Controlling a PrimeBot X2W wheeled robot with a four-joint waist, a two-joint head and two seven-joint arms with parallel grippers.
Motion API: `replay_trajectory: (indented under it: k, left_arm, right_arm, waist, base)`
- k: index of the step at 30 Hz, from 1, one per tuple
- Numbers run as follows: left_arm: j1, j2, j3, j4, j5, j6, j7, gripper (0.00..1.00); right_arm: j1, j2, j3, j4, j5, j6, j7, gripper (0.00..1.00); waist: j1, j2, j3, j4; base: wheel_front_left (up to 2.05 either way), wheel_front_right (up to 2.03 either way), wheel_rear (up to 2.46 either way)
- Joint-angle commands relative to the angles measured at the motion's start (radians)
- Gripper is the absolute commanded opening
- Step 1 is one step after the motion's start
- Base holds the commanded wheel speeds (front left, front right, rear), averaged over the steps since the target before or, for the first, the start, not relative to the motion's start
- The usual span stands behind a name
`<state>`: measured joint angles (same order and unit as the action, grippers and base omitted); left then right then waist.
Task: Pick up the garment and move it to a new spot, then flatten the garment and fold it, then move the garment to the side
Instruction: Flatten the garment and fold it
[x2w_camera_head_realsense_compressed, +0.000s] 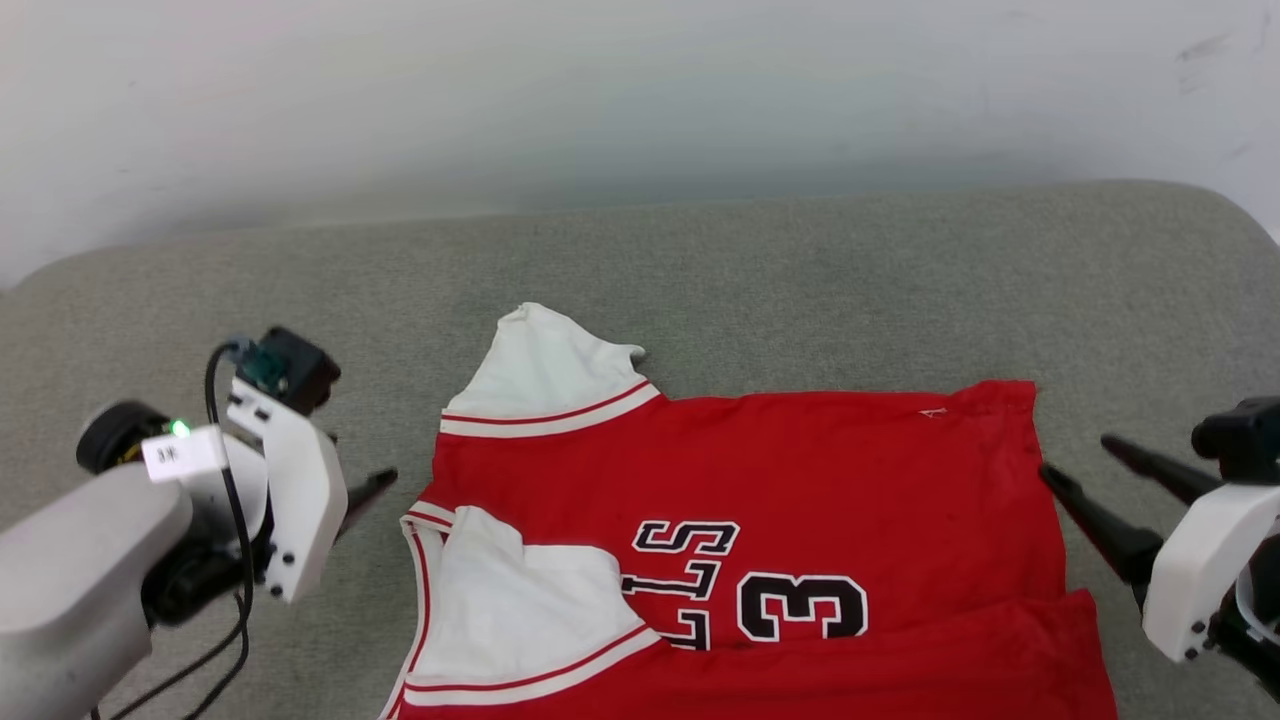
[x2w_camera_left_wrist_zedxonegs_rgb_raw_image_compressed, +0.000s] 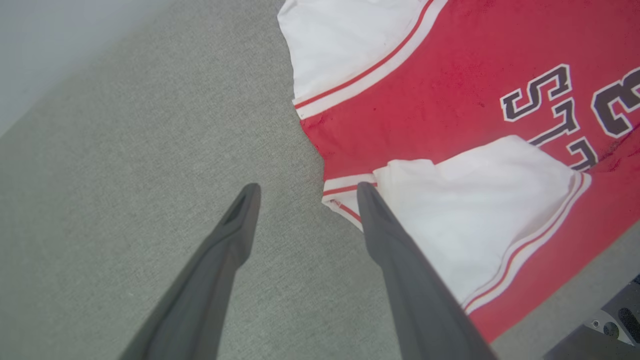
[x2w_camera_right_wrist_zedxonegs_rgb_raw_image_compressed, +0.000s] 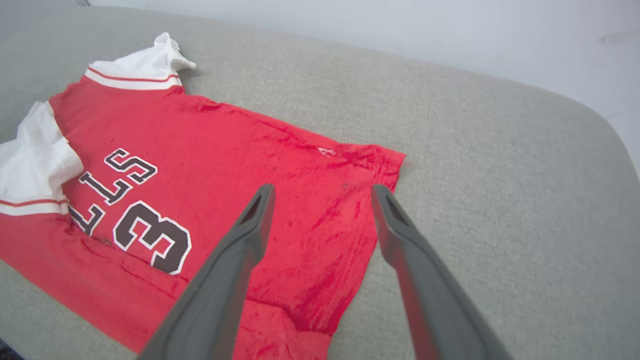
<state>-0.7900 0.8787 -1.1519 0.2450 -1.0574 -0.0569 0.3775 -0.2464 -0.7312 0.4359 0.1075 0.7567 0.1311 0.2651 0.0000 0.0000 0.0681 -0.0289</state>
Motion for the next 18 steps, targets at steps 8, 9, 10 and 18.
replay_trajectory:
  k: [8,9,10,18]
  left_arm:
    - [-0.144,-0.066,0.069,0.052,0.041,0.04,-0.049,1.0]
    - [-0.162,-0.077,0.078,0.063,0.037,0.039,-0.049,1.0]
    - [-0.183,-0.086,0.087,0.076,0.032,0.038,-0.044,1.0]
    - [-0.359,-0.133,0.116,0.184,-0.009,0.006,0.11,1.0]
  right_arm:
    - [0.037,0.161,-0.2,-0.106,-0.185,-0.001,-0.185,1.0]
    - [0.046,0.183,-0.223,-0.122,-0.209,-0.001,-0.199,1.0]
    - [0.056,0.205,-0.246,-0.14,-0.234,-0.001,-0.209,1.0]
    - [0.112,0.322,-0.312,-0.273,-0.354,-0.001,-0.209,1.0]
  waist:
    - [0.0,0.0,0.066,-0.052]
    - [0.0,0.0,0.076,-0.059]
    - [0.0,0.0,0.089,-0.067]
    - [0.0,0.0,0.204,-0.133]
  base:
    - [0.0,0.0,0.0]
    - [0.0,0.0,0.0]
    - [0.0,0.0,0.0]
    - [0.0,0.0,0.0]
